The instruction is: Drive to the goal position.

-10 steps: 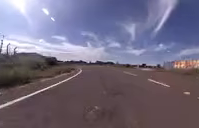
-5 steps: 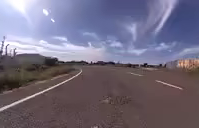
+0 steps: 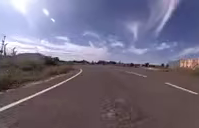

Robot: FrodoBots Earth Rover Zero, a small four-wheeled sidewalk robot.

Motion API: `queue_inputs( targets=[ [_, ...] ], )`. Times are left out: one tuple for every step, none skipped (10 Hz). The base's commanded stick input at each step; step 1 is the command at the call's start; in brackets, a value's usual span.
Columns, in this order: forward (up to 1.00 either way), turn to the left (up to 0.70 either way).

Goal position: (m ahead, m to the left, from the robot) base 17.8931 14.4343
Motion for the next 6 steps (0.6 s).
queue_inputs(
  targets=[
    [1.0,0.0],
    [1.0,0.0],
    [1.0,0.0],
    [1.0,0.0],
    [1.0,0.0],
    [1.0,0.0]
  ],
)
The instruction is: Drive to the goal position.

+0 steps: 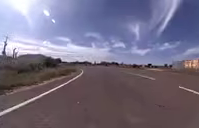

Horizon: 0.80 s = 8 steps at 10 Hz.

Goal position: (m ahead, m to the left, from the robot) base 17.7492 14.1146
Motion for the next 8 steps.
queue_inputs(
  targets=[
    [1.0,0.0],
    [1.0,0.0],
    [1.0,0.0],
    [1.0,0.0],
    [1.0,0.0],
    [1.0,0.0],
    [1.0,0.0],
    [1.0,0.0]
  ],
)
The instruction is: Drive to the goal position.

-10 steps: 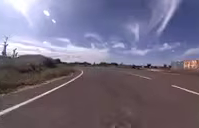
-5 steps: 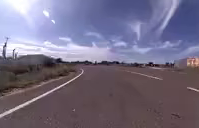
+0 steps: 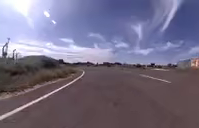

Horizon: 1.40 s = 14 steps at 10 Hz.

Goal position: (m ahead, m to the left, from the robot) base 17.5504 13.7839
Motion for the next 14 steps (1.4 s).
queue_inputs(
  targets=[
    [1.0,0.0],
    [1.0,0.0],
    [1.0,0.0],
    [1.0,0.0],
    [1.0,0.0],
    [1.0,0.0],
    [1.0,0.0],
    [1.0,0.0],
    [1.0,0.0],
    [1.0,0.0],
    [1.0,0.0],
    [1.0,0.0],
    [1.0,0.0],
    [1.0,0.0]
  ],
)
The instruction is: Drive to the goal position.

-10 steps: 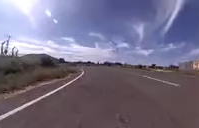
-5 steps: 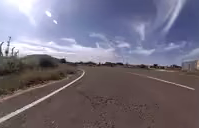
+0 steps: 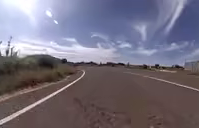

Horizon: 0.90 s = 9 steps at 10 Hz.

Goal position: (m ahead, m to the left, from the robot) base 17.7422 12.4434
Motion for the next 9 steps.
queue_inputs(
  targets=[
    [1.0,0.0],
    [1.0,0.0],
    [1.0,0.0],
    [1.0,0.0],
    [1.0,0.0],
    [1.0,0.0],
    [1.0,0.0],
    [1.0,0.0],
    [1.0,0.0]
  ],
)
